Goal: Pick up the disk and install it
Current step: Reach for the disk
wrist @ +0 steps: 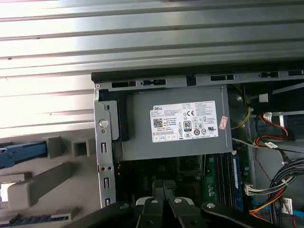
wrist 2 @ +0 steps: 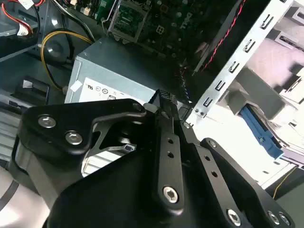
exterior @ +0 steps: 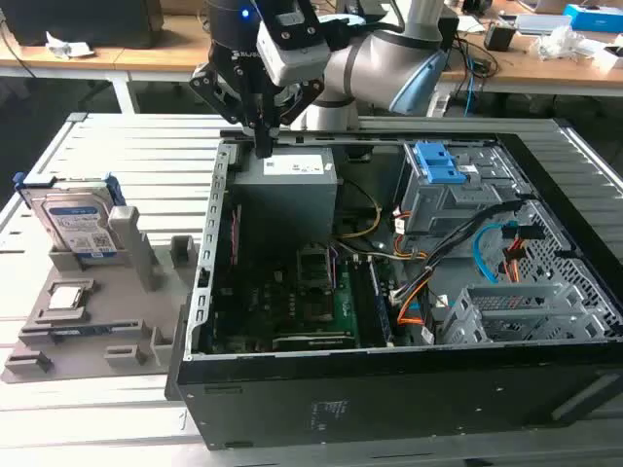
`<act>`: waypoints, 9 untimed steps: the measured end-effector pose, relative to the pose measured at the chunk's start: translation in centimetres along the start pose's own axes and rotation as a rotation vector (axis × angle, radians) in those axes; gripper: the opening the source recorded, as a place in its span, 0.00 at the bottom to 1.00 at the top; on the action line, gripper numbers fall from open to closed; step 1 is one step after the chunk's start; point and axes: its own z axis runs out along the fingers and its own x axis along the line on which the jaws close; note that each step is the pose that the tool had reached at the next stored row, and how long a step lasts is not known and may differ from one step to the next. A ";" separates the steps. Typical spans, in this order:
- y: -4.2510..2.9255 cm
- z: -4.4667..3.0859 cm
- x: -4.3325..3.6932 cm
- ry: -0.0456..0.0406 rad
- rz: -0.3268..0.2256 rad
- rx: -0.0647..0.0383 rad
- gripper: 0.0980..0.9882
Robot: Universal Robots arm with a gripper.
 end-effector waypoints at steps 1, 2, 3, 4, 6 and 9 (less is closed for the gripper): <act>-0.06 -0.02 0.77 0.0000 0.000 0.000 0.01; -0.09 -0.03 1.23 0.0000 0.000 0.000 0.01; -0.12 -0.04 1.54 0.0000 0.000 0.000 0.01; -0.15 -0.05 2.04 0.0000 0.000 0.000 0.01; -0.22 -0.08 2.91 -0.0001 0.000 0.000 0.01; -0.29 -0.10 3.85 0.0000 0.000 0.000 0.01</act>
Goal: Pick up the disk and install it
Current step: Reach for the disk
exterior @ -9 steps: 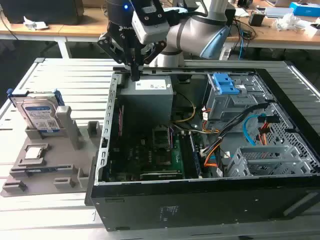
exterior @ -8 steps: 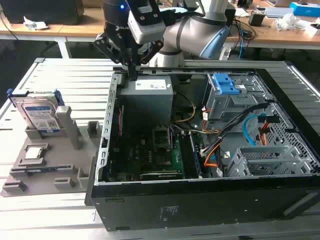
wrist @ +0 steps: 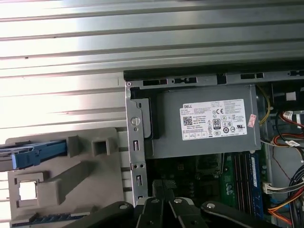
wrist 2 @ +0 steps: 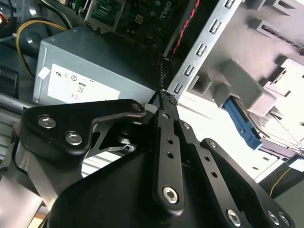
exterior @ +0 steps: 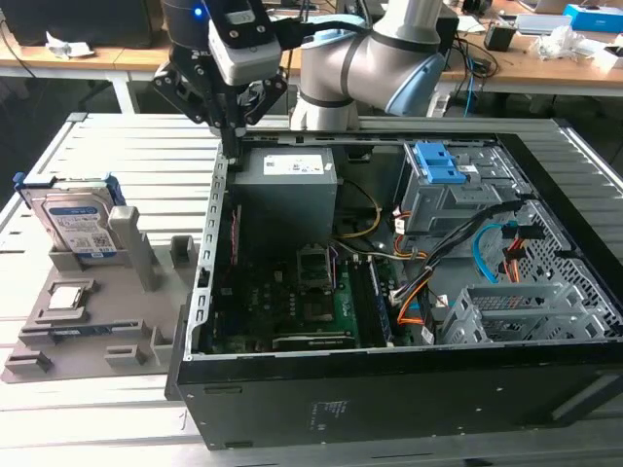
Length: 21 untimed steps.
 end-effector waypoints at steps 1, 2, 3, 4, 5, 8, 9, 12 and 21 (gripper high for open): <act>-0.02 0.00 0.30 -0.0001 0.000 0.000 0.01; -0.04 -0.02 0.57 0.0000 0.000 0.000 0.01; -0.05 -0.02 0.71 0.0000 0.000 0.000 0.01; -0.07 -0.03 0.88 0.0000 0.000 0.000 0.01; -0.09 -0.03 1.14 0.0000 0.000 0.000 0.01; -0.13 -0.04 1.72 0.0000 0.000 0.000 0.01; -0.17 -0.06 2.25 0.0000 0.000 0.000 0.01; -0.22 -0.08 2.91 0.0000 0.000 0.000 0.01; -0.38 -0.14 5.14 0.0000 0.000 0.000 0.01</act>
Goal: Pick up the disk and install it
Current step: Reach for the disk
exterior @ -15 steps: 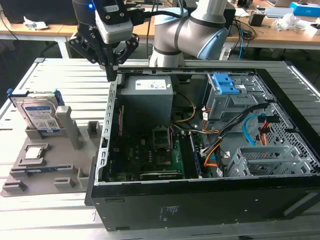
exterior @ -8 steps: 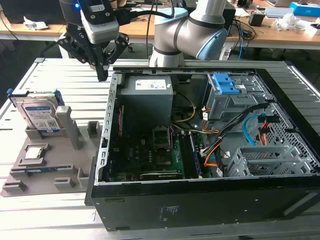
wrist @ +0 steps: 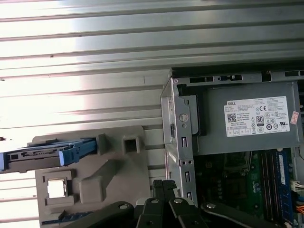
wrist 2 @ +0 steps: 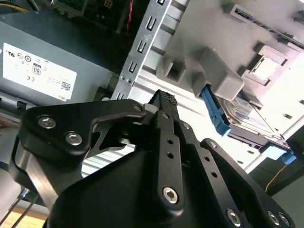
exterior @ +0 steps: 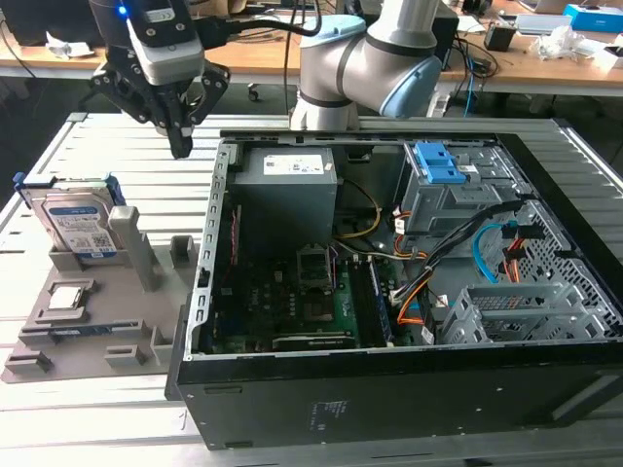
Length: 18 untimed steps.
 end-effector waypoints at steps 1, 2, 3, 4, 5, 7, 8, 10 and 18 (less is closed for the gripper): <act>-0.02 0.00 0.23 -0.0001 0.000 0.000 0.01; -0.03 -0.01 0.39 0.0000 0.000 0.000 0.01; -0.05 -0.01 0.63 -0.0001 0.000 0.000 0.01; -0.06 -0.02 0.79 0.0000 0.000 0.000 0.01; -0.07 -0.02 0.94 0.0000 0.000 0.000 0.01; -0.10 -0.03 1.28 0.0000 0.000 0.000 0.01; -0.12 -0.04 1.51 -0.0001 0.000 0.000 0.01; -0.14 -0.05 1.79 0.0000 0.000 0.000 0.01; -0.25 -0.09 3.27 -0.0001 0.000 0.000 0.01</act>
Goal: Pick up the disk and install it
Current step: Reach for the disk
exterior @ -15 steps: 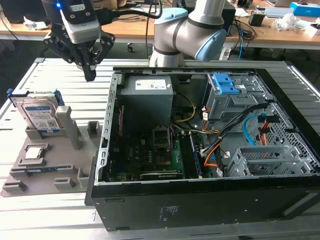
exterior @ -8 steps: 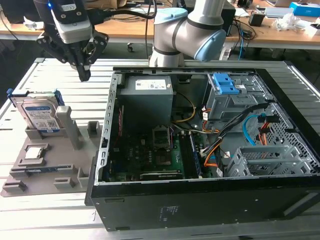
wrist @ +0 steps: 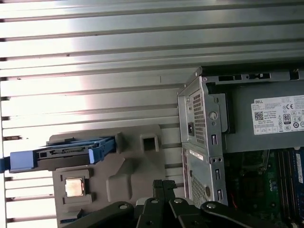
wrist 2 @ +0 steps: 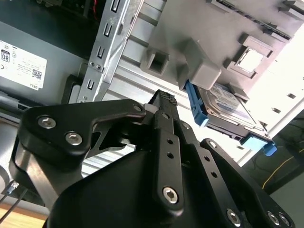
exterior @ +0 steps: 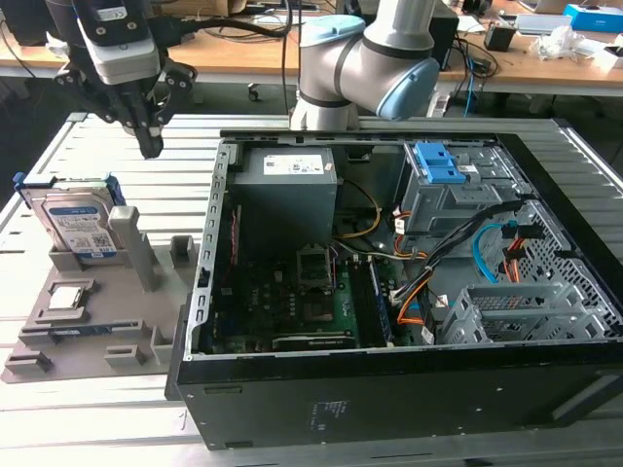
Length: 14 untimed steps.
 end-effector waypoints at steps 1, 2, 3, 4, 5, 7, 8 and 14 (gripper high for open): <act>-0.01 0.00 0.20 0.0000 0.000 0.000 0.01; -0.03 -0.01 0.48 0.0000 0.000 0.000 0.01; -0.06 -0.02 0.75 0.0001 0.000 0.000 0.01; -0.08 -0.03 1.03 0.0000 0.000 0.000 0.01; -0.09 -0.03 1.22 0.0000 0.000 0.000 0.01; -0.11 -0.04 1.58 0.0001 0.000 0.000 0.01; -0.13 -0.04 1.73 0.0000 0.000 0.000 0.01; -0.24 -0.09 3.26 0.0000 0.000 0.000 0.01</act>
